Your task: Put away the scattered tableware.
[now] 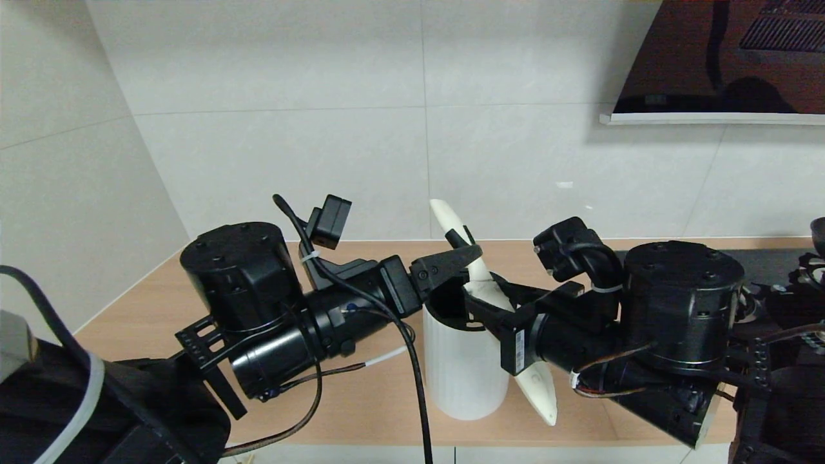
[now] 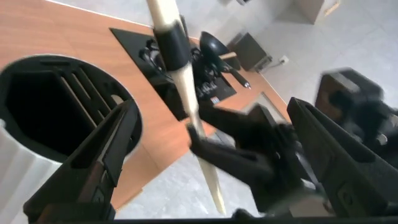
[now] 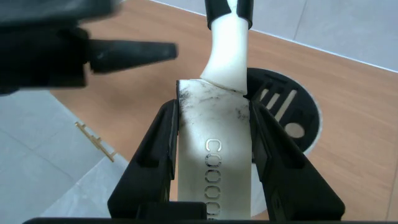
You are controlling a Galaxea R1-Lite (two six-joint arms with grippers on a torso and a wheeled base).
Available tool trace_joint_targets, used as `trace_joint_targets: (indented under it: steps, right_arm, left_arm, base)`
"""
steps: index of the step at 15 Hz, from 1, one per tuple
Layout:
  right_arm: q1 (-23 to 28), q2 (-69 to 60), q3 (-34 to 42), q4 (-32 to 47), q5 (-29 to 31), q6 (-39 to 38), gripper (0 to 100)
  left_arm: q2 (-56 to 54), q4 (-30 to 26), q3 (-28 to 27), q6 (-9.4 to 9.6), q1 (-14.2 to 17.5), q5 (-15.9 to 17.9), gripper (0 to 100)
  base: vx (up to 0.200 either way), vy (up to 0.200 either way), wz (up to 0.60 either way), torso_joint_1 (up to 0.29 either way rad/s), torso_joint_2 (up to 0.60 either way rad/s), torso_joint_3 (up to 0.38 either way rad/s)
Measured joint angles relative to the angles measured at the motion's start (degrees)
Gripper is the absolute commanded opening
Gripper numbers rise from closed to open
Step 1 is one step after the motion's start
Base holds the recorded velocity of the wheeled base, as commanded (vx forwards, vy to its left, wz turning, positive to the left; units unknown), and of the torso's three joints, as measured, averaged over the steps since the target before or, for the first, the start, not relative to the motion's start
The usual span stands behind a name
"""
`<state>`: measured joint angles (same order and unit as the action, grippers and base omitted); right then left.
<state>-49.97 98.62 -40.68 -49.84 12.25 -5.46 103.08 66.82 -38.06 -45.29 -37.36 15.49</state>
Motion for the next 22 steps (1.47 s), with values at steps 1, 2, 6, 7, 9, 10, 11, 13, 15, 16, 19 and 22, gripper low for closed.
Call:
trace_joint_targets:
  steps: [1,2,6,7,9,10,11,13,15,16,19,22]
  right_arm:
    - [-0.79,0.0,0.37,0.02,-0.05,0.0,0]
    - [-1.44,-0.02,0.68,0.0,-0.11,0.0,0]
    - [-3.52,-0.17,1.55,-0.04,-0.21,0.0,0]
    - [-3.67,-0.17,1.66,0.0,-0.21,0.0,0]
    - [-4.22,-0.17,1.74,-0.06,-0.22,0.0,0]
    - [-4.35,-0.17,1.88,-0.06,-0.22,0.0,0]
    - [-4.49,-0.2,2.07,-0.06,-0.32,0.0,0]
    - [-5.01,-0.22,2.27,-0.06,-0.32,0.0,0]
    - [-5.35,-0.22,2.38,-0.06,-0.32,0.0,0]
    - [-5.4,-0.22,2.43,-0.06,-0.32,0.0,0]
    - [-5.46,-0.22,2.45,0.02,-0.29,0.0,0]
    - [-5.44,-0.24,2.38,-0.02,-0.22,0.0,0]
  left_arm:
    - [0.55,0.02,-0.72,0.0,0.0,-1.38,100]
    - [1.05,0.02,-1.29,0.0,0.0,-2.19,100]
    - [2.27,0.02,-1.9,0.0,0.0,-2.45,100]
    - [2.45,0.05,-1.9,0.02,0.0,-2.47,100]
    - [2.89,0.1,-1.93,0.02,0.0,-2.45,100]
    - [3.12,0.1,-1.93,0.02,0.0,-2.47,100]
    - [3.25,0.11,-1.93,0.05,0.0,-2.45,100]
    - [3.45,0.11,-1.93,0.05,0.0,-2.45,100]
    - [3.5,0.11,-1.88,0.05,0.0,-2.47,0]
    - [3.52,0.11,-1.88,0.05,0.0,-2.47,0]
    - [3.63,0.32,-1.77,-0.06,-0.01,-2.28,0]
    - [3.63,0.11,-1.71,0.02,0.05,-2.47,0]
  base:
    - [0.0,0.0,0.0,0.0,0.0,0.0]
    - [0.0,0.0,0.0,0.0,0.0,0.0]
    - [0.0,0.0,0.0,0.0,0.0,0.0]
    - [0.0,0.0,0.0,0.0,0.0,0.0]
    - [0.0,0.0,0.0,0.0,0.0,0.0]
    - [0.0,0.0,0.0,0.0,0.0,0.0]
    - [0.0,0.0,0.0,0.0,0.0,0.0]
    - [0.0,0.0,0.0,0.0,0.0,0.0]
    - [0.0,0.0,0.0,0.0,0.0,0.0]
    - [0.0,0.0,0.0,0.0,0.0,0.0]
    - [0.0,0.0,0.0,0.0,0.0,0.0]
    - [0.0,0.0,0.0,0.0,0.0,0.0]
